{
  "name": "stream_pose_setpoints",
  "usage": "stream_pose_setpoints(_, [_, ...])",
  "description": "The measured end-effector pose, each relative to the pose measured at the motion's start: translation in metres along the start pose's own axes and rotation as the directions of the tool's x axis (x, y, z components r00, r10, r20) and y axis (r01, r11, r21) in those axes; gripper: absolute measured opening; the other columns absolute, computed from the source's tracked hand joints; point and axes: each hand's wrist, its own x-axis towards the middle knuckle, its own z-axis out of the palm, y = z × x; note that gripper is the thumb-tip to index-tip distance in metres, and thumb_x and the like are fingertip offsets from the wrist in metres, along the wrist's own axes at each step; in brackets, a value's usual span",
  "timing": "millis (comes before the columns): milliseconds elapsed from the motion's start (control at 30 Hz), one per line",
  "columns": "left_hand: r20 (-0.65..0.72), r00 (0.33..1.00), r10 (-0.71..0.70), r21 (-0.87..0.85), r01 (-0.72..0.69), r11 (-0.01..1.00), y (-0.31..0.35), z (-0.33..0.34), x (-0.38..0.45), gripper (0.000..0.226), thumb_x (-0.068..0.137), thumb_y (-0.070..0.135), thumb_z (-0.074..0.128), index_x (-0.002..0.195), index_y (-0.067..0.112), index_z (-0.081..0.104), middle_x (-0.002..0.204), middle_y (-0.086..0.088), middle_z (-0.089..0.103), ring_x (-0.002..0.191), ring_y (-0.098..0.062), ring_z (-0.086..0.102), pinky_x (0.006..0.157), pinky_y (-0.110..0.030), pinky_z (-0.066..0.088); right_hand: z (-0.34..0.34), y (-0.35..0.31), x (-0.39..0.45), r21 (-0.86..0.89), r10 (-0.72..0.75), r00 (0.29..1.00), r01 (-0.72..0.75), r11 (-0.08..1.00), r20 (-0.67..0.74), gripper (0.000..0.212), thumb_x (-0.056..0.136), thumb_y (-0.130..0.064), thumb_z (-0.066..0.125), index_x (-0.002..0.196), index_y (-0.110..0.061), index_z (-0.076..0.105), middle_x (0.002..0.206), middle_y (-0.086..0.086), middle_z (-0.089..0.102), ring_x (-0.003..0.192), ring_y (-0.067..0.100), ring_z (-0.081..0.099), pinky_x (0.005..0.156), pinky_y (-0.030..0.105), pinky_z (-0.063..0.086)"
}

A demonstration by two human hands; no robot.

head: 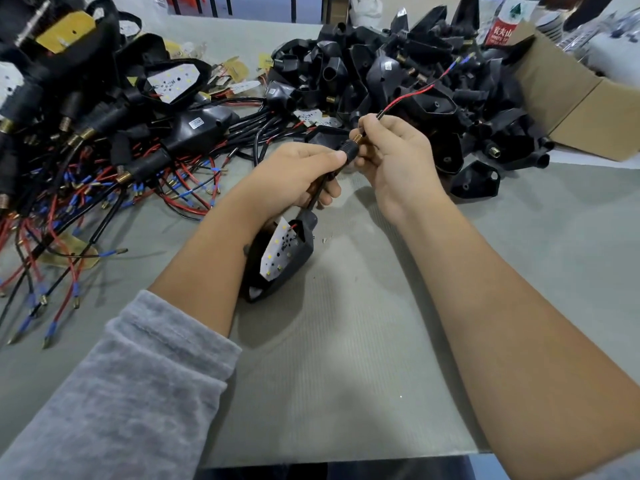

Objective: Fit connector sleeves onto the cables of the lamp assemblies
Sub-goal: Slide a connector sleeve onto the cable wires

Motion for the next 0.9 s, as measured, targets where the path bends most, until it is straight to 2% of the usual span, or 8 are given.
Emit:
stream_pose_setpoints(67, [0.001, 0.998, -0.065, -0.01, 0.065, 0.998, 0.0, 0.0, 0.005, 0.05, 0.1, 0.022, 0.048, 0.058, 0.02, 0.074, 0.052, 0.0, 0.062, 0.043, -0.009, 0.055, 0.04, -0.014, 0.041, 0.002, 0.002, 0.0, -0.014, -0.009, 1.0, 0.009, 1.0, -0.01, 0.022, 0.1, -0.008, 0.05, 0.078, -0.006, 0.056, 0.069, 0.005, 0.057, 0.054, 0.011, 0.046, 0.052, 0.025, 0.045])
stream_pose_setpoints(100, [0.005, 0.995, -0.1, -0.01, 0.1, 0.995, 0.0, -0.001, 0.008, 0.05, 0.1, 0.022, 0.046, 0.058, 0.017, 0.073, 0.051, 0.0, 0.062, 0.043, -0.01, 0.055, 0.039, -0.015, 0.039, 0.002, 0.002, 0.0, -0.02, -0.011, 1.0, 0.011, 1.0, -0.017, 0.023, 0.1, -0.008, 0.05, 0.078, -0.006, 0.056, 0.069, 0.005, 0.057, 0.053, 0.011, 0.046, 0.052, 0.025, 0.045])
stream_pose_setpoints(200, [0.019, 0.989, -0.145, -0.011, 0.145, 0.989, -0.003, -0.003, 0.015, 0.029, 0.095, 0.024, 0.049, 0.074, 0.008, 0.063, 0.054, 0.0, 0.063, 0.043, -0.009, 0.055, 0.038, -0.014, 0.038, 0.002, 0.001, 0.001, -0.026, -0.005, 0.999, 0.004, 1.0, -0.047, 0.023, 0.101, -0.009, 0.048, 0.08, -0.007, 0.057, 0.071, 0.003, 0.059, 0.054, 0.009, 0.048, 0.053, 0.023, 0.044])
stream_pose_setpoints(267, [0.028, 0.989, -0.146, -0.006, 0.147, 0.989, -0.009, -0.006, 0.018, 0.022, 0.083, 0.03, 0.056, 0.075, 0.01, 0.062, 0.057, 0.0, 0.065, 0.046, -0.009, 0.057, 0.039, -0.014, 0.04, 0.001, 0.001, 0.002, -0.007, 0.005, 0.998, -0.005, 1.0, -0.068, 0.023, 0.102, -0.009, 0.047, 0.081, -0.008, 0.057, 0.072, 0.003, 0.059, 0.055, 0.008, 0.048, 0.054, 0.023, 0.044])
stream_pose_setpoints(400, [0.093, 0.978, -0.187, -0.006, 0.189, 0.982, -0.013, -0.011, 0.023, 0.023, 0.057, 0.041, 0.066, 0.057, 0.019, 0.073, 0.061, -0.002, 0.068, 0.048, -0.011, 0.06, 0.039, -0.016, 0.043, -0.001, 0.001, 0.004, -0.008, -0.002, 0.991, 0.001, 1.0, -0.132, 0.022, 0.102, -0.008, 0.045, 0.083, -0.008, 0.056, 0.073, 0.002, 0.059, 0.055, 0.008, 0.048, 0.055, 0.022, 0.044])
stream_pose_setpoints(533, [0.112, 0.97, -0.217, -0.112, 0.229, 0.967, -0.015, -0.007, 0.032, 0.022, 0.061, 0.026, 0.064, 0.043, 0.013, 0.069, 0.05, -0.003, 0.063, 0.04, -0.012, 0.059, 0.037, -0.016, 0.042, -0.003, 0.0, 0.009, 0.021, -0.047, 0.969, 0.053, 0.998, -0.241, 0.021, 0.102, -0.007, 0.045, 0.082, -0.009, 0.054, 0.071, 0.002, 0.059, 0.053, 0.009, 0.047, 0.053, 0.021, 0.045])
stream_pose_setpoints(733, [0.198, 0.973, -0.118, -0.135, 0.146, 0.98, -0.025, -0.011, 0.034, 0.019, 0.063, 0.036, 0.066, 0.06, 0.019, 0.074, 0.063, -0.001, 0.069, 0.056, -0.011, 0.065, 0.052, -0.019, 0.05, -0.017, 0.0, 0.017, 0.028, -0.104, 0.909, 0.125, 0.992, -0.405, 0.023, 0.102, -0.009, 0.045, 0.08, -0.01, 0.052, 0.071, 0.003, 0.058, 0.052, 0.009, 0.048, 0.053, 0.022, 0.046])
stream_pose_setpoints(900, [0.152, 0.985, -0.087, -0.198, 0.117, 0.973, -0.028, -0.01, 0.034, 0.025, 0.06, 0.037, 0.069, 0.064, 0.014, 0.077, 0.065, -0.008, 0.07, 0.052, -0.015, 0.062, 0.053, -0.023, 0.05, -0.017, -0.002, 0.016, 0.091, -0.071, 0.932, 0.11, 0.99, -0.355, 0.023, 0.102, -0.012, 0.047, 0.079, -0.01, 0.051, 0.071, 0.005, 0.06, 0.052, 0.011, 0.052, 0.056, 0.024, 0.048])
